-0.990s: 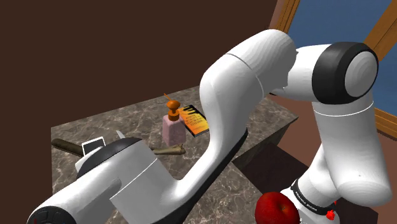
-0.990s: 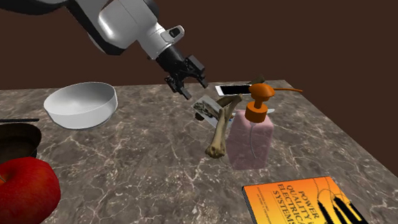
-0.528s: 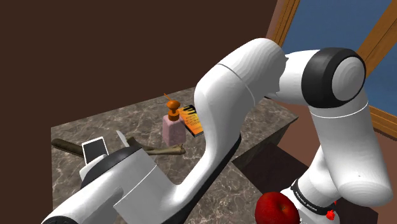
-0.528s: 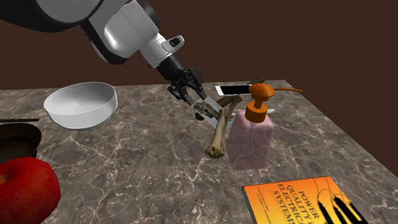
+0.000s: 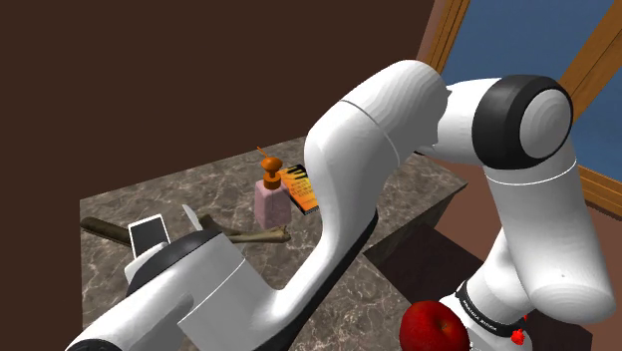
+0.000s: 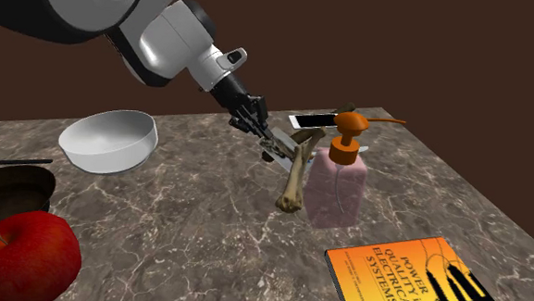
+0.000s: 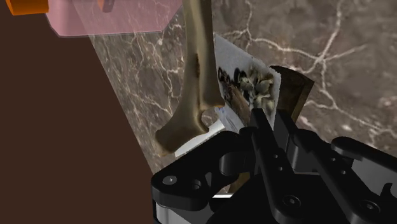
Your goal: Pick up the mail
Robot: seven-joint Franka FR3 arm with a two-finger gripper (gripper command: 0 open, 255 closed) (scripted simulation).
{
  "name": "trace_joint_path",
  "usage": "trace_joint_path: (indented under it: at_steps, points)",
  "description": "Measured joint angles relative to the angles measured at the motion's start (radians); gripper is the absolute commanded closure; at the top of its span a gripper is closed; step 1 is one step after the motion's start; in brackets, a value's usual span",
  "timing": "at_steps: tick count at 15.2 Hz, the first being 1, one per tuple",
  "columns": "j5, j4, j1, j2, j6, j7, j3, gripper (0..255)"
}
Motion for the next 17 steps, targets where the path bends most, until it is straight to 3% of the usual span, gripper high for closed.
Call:
trace_joint_path:
  at_steps: [17]
  points:
    - [0.073, 0.034, -0.029, -0.105, -0.061, -0.103, 0.051, 255]
